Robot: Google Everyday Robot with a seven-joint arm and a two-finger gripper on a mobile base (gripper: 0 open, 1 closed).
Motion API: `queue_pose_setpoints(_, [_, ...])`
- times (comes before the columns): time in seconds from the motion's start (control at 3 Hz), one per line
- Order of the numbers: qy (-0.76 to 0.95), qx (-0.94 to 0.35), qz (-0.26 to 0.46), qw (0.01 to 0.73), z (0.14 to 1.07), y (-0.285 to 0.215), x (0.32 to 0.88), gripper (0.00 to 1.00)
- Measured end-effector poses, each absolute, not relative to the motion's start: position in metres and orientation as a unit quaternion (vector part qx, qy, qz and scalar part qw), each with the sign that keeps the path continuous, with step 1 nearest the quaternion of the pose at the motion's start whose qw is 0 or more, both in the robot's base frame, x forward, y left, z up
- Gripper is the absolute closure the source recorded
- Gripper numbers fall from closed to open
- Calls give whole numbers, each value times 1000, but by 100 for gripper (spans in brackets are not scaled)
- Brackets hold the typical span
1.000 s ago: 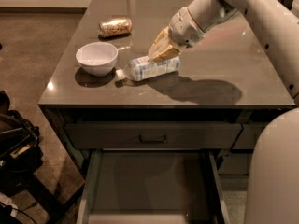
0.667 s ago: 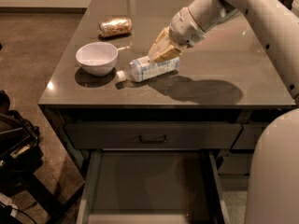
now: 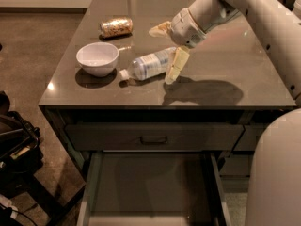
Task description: Place blue plastic bottle into middle drawer
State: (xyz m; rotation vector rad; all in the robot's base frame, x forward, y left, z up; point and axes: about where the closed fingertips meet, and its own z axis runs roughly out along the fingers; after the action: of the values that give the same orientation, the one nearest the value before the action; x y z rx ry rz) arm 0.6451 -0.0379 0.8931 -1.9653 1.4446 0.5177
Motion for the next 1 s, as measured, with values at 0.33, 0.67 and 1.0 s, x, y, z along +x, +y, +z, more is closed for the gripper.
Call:
queue_pose_setpoints(0.33, [542, -756, 198, 308, 892, -30, 650, 0])
queue_pose_setpoints(0.67, [533, -768, 219, 279, 876, -11, 656, 0])
queue_pose_setpoints(1.0, [532, -785, 215, 234, 860, 5, 660, 0])
